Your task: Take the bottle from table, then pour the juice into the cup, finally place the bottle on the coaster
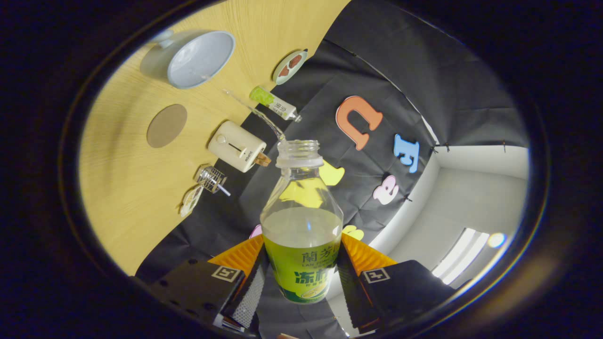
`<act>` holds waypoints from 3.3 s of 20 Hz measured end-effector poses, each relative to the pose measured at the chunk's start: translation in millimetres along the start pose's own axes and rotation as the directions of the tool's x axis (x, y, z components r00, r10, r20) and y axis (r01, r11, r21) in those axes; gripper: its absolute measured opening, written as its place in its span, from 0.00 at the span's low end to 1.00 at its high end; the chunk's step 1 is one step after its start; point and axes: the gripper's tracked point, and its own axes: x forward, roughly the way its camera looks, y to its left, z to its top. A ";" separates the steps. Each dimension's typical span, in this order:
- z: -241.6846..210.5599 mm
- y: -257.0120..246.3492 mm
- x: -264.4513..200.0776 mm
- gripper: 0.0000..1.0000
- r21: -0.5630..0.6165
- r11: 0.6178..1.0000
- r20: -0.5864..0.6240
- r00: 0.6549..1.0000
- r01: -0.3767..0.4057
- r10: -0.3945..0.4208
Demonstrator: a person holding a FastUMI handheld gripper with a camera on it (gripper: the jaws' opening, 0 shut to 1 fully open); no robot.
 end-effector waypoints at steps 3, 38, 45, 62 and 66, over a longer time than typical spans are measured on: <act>0.5 -4.6 0.4 0.79 -0.036 0.999 0.007 1.000 0.011 -0.010; 20.6 -11.7 21.4 0.80 0.920 0.369 0.047 0.971 -0.134 0.236; 36.6 36.6 41.7 0.80 0.986 -0.057 0.169 0.920 -0.160 0.353; 115.1 164.4 74.2 0.80 0.825 -0.550 0.403 0.815 -0.127 0.417; 136.1 184.4 69.8 0.80 0.797 -0.593 0.444 0.776 -0.114 0.447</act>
